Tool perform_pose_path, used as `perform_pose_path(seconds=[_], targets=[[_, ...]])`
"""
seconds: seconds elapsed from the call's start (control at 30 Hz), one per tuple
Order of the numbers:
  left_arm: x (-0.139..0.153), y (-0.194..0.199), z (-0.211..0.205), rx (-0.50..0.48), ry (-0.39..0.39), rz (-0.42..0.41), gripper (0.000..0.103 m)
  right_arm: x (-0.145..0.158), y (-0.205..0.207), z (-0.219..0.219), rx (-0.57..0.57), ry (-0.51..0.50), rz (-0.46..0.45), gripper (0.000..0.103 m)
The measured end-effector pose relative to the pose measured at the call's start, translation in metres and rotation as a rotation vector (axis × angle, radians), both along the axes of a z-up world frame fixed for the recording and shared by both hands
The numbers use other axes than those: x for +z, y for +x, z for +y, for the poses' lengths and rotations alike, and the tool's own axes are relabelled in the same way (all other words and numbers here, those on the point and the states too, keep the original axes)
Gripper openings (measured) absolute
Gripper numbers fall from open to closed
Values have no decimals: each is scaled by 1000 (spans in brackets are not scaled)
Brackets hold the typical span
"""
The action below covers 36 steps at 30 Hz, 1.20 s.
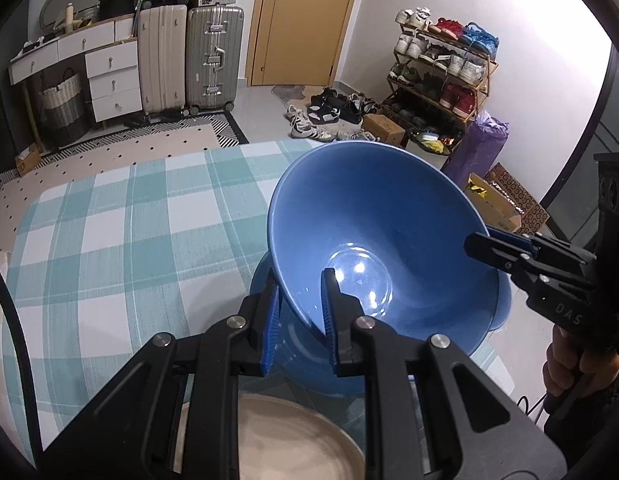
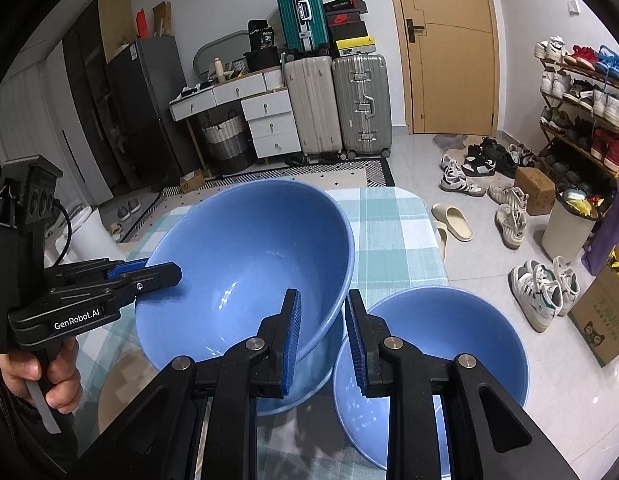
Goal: Organize plates and bowls
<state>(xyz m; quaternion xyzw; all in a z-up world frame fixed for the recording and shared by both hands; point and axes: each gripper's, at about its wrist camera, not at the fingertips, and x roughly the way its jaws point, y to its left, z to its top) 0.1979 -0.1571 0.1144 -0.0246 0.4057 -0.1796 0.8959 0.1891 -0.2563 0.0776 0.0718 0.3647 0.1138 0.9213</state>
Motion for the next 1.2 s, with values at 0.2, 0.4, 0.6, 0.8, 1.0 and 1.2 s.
perform_pose_path(seconds=[0.2,0.4,0.6,0.8,1.0,1.2], targets=[[-18,3,4,8,3,26,15,-10,2,6,18,-22,15,24],[-32,5,5,17,30,29,15,-24,3,13,29,-56,36,24],[-46,7,4,24,54,40,15,-39,5,17,31,-63,59,24],[-61,11,0,33,101,43,15,-50,9,17,28,-71,82,24],[-71,14,-3,28,136,34,16,-57,11,22,21,-109,83,24],[-78,16,-4,30,164,30,16,-61,13,24,18,-121,84,24]])
